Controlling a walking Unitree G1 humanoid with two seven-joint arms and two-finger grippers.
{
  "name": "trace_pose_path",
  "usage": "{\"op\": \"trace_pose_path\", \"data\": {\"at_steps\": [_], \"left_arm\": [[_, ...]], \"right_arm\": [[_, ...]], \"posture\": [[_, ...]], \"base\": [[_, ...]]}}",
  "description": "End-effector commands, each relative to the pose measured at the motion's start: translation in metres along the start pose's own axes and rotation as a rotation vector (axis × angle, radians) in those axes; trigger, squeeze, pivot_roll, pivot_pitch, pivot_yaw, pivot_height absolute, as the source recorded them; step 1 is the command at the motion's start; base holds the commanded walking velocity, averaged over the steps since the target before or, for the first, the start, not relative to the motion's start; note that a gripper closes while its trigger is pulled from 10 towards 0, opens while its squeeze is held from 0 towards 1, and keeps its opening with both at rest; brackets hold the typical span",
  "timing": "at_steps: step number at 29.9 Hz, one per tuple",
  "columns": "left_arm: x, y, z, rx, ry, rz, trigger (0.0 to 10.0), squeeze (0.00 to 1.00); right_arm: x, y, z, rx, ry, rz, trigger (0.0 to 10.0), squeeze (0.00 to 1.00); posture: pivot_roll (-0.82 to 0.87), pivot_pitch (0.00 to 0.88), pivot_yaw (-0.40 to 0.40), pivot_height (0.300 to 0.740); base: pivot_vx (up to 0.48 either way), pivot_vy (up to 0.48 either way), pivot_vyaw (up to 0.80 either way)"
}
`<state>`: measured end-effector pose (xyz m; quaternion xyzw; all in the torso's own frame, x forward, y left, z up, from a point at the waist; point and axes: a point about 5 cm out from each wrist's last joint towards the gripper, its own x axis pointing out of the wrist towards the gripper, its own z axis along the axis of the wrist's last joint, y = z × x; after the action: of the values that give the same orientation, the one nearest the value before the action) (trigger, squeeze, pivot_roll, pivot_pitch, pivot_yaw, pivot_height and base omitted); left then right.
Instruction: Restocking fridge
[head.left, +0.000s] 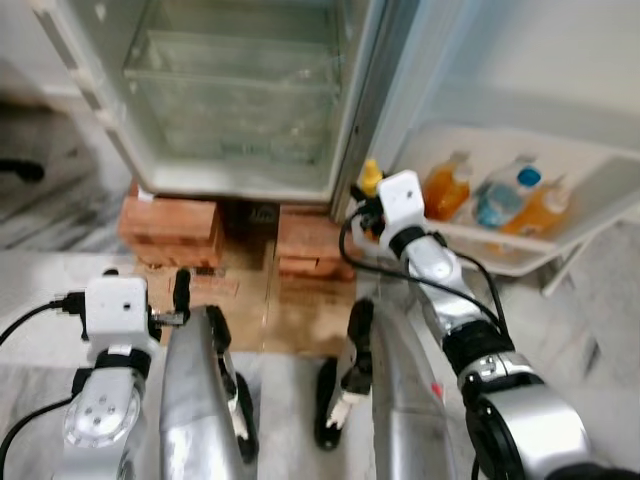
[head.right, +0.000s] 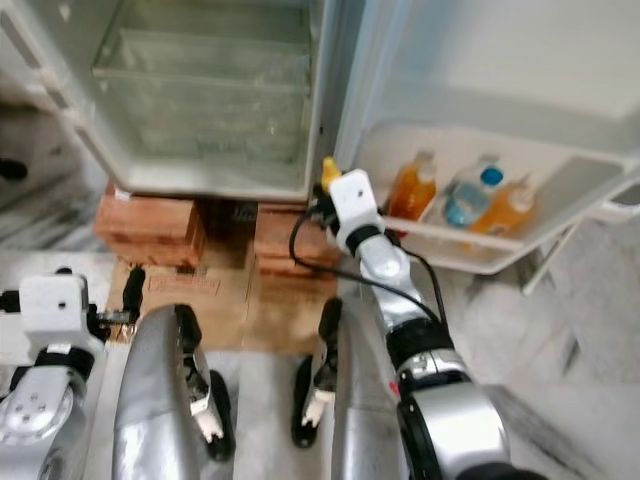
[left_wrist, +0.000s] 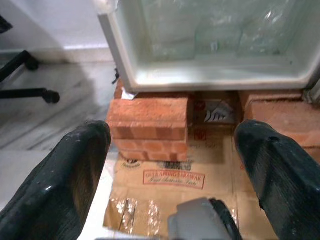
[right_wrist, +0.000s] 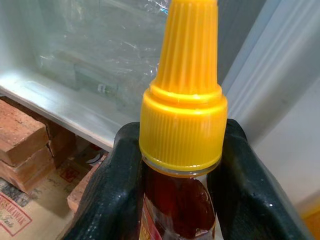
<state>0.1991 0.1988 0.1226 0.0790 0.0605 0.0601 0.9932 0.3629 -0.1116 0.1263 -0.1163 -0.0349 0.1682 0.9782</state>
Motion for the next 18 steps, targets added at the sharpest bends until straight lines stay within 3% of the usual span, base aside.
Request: {"op": "trace_pose_path", "data": {"at_steps": [1,6,12,14,18], "left_arm": [[-0.003,0.0,0.003,0.01,0.001,-0.013,10.0,0.0],[-0.001,-0.004,0.003,0.004,0.003,-0.025,10.0,0.0],[0.0,-0.006,0.002,-0.001,0.005,-0.031,10.0,0.0],[0.0,-0.007,0.002,-0.005,0.006,-0.034,10.0,0.0],[-0.001,-0.007,0.002,-0.005,0.005,-0.037,10.0,0.0]], "right_arm": [[-0.016,-0.018,-0.034,0.028,0.187,-0.029,10.0,0.0],[-0.036,-0.028,-0.044,0.052,0.244,0.161,10.0,0.0],[-0.053,-0.033,-0.052,0.016,0.292,0.257,10.0,0.0],[-0.055,-0.043,-0.05,-0.017,0.282,0.198,10.0,0.0],[-0.043,-0.056,-0.034,-0.024,0.195,0.026,10.0,0.0]], "posture": [[0.17,0.355,-0.082,0.508],[0.14,0.351,-0.083,0.508],[0.13,0.345,-0.084,0.508],[0.13,0.346,-0.081,0.508],[0.14,0.347,-0.075,0.508]], "base": [[0.0,0.0,0.0],[0.0,0.0,0.0],[0.0,0.0,0.0],[0.0,0.0,0.0],[0.0,0.0,0.0]]}}
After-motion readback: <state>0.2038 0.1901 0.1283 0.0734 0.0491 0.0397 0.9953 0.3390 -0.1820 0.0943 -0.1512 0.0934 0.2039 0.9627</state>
